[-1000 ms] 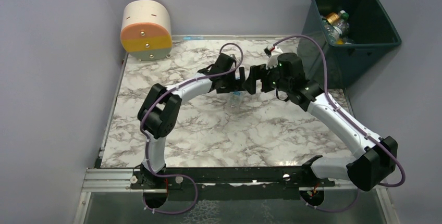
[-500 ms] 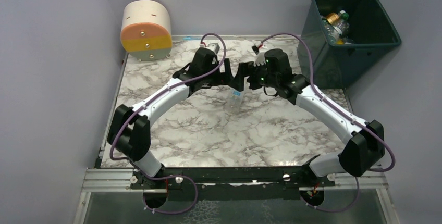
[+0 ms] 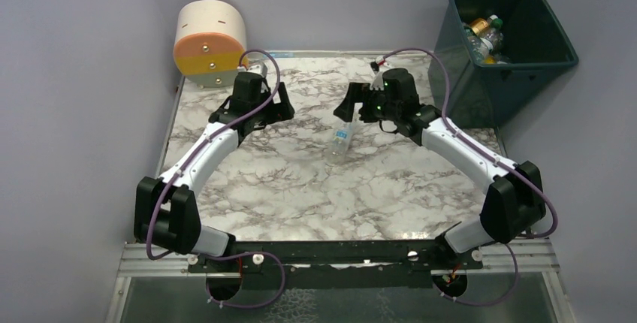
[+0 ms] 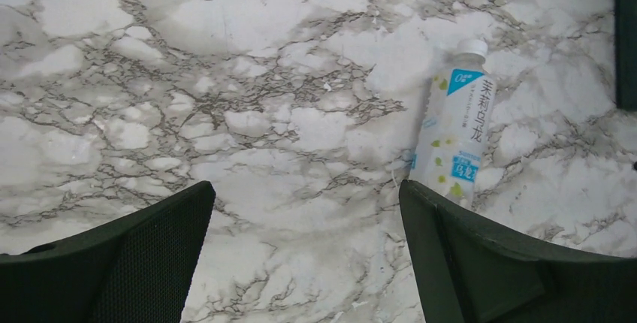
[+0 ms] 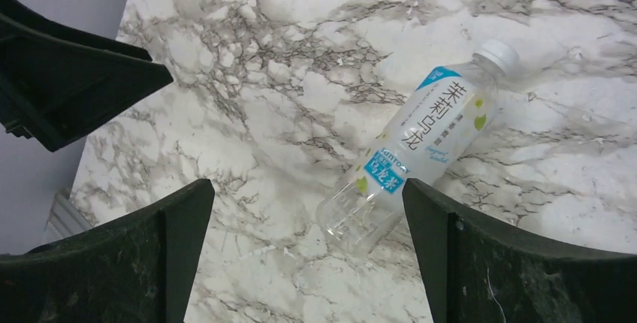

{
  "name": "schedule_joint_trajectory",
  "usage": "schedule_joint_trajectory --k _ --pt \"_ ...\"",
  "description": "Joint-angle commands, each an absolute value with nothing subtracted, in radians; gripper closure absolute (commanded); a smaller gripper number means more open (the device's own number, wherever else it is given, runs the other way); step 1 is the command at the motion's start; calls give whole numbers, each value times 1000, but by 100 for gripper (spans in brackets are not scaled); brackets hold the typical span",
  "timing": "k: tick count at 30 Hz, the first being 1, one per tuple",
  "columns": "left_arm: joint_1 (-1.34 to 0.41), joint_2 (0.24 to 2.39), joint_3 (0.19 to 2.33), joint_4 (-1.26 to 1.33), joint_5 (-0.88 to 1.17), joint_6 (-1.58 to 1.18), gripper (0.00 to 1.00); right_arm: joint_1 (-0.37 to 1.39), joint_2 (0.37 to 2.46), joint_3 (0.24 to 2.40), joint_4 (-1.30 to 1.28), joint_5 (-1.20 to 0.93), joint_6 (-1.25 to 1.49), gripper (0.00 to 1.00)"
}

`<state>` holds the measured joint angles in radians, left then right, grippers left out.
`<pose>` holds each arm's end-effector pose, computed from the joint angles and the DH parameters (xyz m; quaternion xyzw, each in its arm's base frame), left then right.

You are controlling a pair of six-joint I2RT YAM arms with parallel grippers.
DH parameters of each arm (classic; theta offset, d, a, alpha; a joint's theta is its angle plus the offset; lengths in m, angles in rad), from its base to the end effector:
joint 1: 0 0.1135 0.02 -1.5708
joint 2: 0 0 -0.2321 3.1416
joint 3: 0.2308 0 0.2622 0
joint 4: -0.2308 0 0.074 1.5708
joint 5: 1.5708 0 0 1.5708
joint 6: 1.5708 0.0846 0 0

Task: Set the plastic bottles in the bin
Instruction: Place the plastic bottle at the center of the board, then pick up the plastic bottle at the center of the board.

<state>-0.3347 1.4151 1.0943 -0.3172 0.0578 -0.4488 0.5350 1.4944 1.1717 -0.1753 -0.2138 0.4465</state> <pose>0.3502 -0.1270 0.2249 -0.0379 0.8921 -0.1955 0.4056 0.3358 0.2199 0.2460 -0.0923 0.8514 0.3204 0.4049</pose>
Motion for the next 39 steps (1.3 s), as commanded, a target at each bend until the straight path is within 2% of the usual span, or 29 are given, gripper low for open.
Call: schedule_joint_trajectory --k 1,12,21,28,39 --pt "-313 1406 1060 -314 94 -428 1 534 1396 1195 -165 -182 434 1" --pt "-307 1294 1107 -317 80 -414 1 534 1545 1297 -330 -60 402 1" --pt "-307 1158 1165 -341 91 -394 1 533 1702 1291 -290 -44 423 1" --pt "-307 1127 1176 -368 90 -384 1 533 1843 1333 -299 -55 434 1" --pt "-306 1129 1159 -377 89 -376 1 533 1951 1350 -284 -80 423 0"
